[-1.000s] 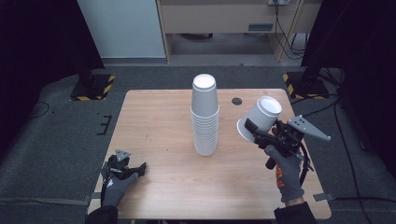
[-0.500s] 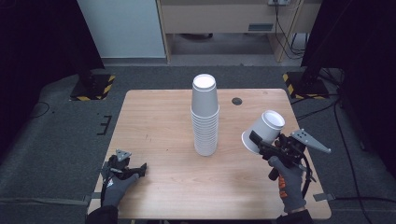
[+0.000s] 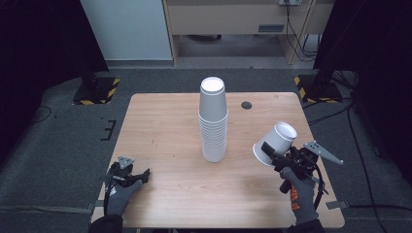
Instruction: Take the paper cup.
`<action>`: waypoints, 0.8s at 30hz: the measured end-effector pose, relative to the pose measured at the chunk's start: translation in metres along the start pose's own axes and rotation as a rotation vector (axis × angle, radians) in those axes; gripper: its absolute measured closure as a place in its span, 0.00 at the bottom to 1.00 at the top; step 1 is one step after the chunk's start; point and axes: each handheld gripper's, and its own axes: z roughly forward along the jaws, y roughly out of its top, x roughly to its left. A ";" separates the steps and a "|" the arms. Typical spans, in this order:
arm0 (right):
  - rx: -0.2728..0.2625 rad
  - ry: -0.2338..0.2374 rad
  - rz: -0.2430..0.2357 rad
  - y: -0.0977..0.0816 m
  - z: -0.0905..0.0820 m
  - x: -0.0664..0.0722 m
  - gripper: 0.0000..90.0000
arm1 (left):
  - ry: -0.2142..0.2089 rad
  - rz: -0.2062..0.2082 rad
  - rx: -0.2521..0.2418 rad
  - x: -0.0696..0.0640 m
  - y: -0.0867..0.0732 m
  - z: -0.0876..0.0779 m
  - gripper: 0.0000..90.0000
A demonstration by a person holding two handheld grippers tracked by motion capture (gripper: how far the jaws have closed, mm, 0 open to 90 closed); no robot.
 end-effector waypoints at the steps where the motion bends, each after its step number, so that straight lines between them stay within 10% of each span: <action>1: -0.001 0.003 0.010 -0.001 0.000 -0.001 0.17 | -0.001 0.001 -0.007 0.000 0.000 -0.001 0.20; 24: -0.049 0.018 0.195 -0.015 0.002 -0.013 0.17 | -0.139 0.122 -0.160 -0.026 0.013 -0.017 0.37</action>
